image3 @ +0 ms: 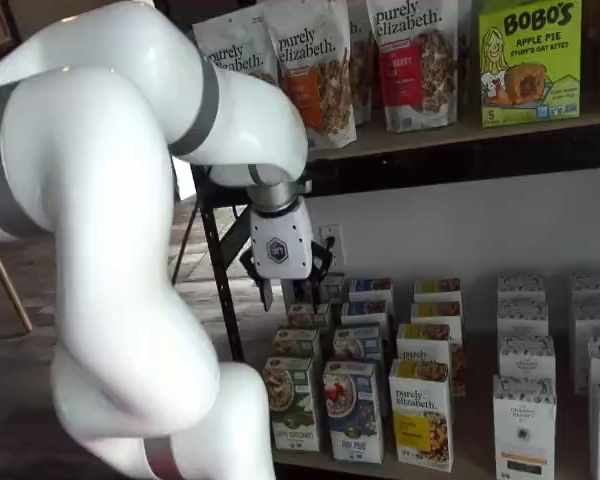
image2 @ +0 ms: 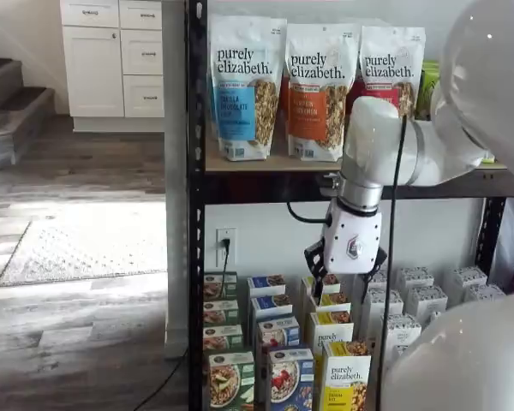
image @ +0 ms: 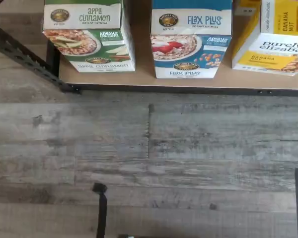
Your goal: Pick up the blue and white box that is on the bottom shelf, the second box from the left
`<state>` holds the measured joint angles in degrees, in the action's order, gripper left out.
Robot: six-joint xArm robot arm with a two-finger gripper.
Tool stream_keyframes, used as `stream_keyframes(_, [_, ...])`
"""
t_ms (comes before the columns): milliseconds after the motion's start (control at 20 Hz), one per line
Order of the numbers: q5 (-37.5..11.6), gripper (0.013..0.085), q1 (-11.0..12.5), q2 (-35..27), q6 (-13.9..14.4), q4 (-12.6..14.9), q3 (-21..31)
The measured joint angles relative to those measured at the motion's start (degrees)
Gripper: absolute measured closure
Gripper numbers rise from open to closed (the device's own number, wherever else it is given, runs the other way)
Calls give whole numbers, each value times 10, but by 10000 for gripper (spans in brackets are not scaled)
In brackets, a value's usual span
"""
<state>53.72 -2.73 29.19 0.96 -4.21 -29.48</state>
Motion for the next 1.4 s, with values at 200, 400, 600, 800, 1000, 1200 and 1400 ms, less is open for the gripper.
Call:
stream_keyframes(200, [-37, 130, -7, -34, 9, 8, 2])
stream_keyframes(400, [-85, 130, -8, -74, 7, 6, 3])
stream_keyframes(600, [-136, 130, -11, -114, 6, 5, 6])
stream_keyframes(800, [-171, 130, -13, -159, 3, 1, 1])
stream_keyframes(1000, [-205, 130, -13, -199, 6, 6, -4])
stream_keyframes(1200, [-237, 130, -12, -240, 5, 8, -11])
stream_keyframes(1400, [-264, 130, -12, -271, 0, 4, -16])
